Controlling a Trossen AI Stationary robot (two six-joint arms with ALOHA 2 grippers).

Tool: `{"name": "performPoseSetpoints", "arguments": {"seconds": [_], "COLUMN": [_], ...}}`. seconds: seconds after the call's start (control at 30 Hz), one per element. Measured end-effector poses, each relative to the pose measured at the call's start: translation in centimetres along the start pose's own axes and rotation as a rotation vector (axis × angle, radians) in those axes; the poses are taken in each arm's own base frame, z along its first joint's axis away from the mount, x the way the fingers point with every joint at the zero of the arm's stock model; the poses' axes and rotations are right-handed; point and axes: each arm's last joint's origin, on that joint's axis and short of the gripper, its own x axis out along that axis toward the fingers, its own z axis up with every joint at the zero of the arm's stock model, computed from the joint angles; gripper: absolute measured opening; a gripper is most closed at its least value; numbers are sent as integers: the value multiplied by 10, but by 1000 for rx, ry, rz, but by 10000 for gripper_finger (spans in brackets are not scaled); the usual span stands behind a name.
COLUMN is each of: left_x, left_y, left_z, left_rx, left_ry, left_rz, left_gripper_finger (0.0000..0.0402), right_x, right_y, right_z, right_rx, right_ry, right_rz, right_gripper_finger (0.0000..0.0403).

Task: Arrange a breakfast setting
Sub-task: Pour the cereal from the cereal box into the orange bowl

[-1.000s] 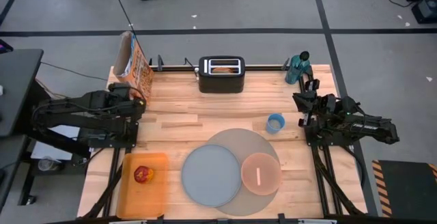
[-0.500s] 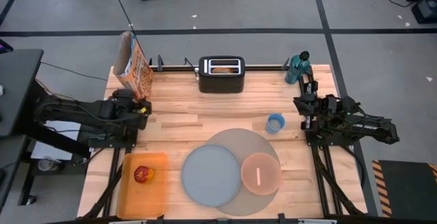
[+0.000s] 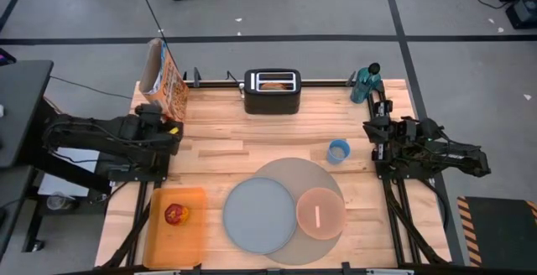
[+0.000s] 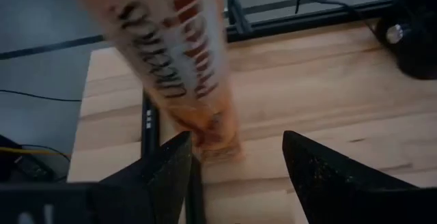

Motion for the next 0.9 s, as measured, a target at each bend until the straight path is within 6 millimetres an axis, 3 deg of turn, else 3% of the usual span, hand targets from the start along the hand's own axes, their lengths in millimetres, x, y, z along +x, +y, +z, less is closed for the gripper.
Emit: {"name": "performPoseSetpoints", "arguments": {"seconds": [0.37,0.63,0.8,0.9], "left_x": [15,32,35,35], "left_y": [-40,-72,-82,-82], "left_z": [-9,-23,-32,-36], "left_rx": [125,132,110,123], "left_ry": [33,-110,-148,-75], "left_rz": [175,292,302,322], "left_gripper_finger": [196,180,180,180], "right_x": [0,0,0,0], "right_y": [-1,-1,-1,-1], "right_z": [5,4,4,3], "right_rx": [-36,-86,-94,-93], "right_ry": [-46,-44,-35,-31], "right_rz": [-12,-18,-23,-22], "right_gripper_finger": [46,46,46,46]}}
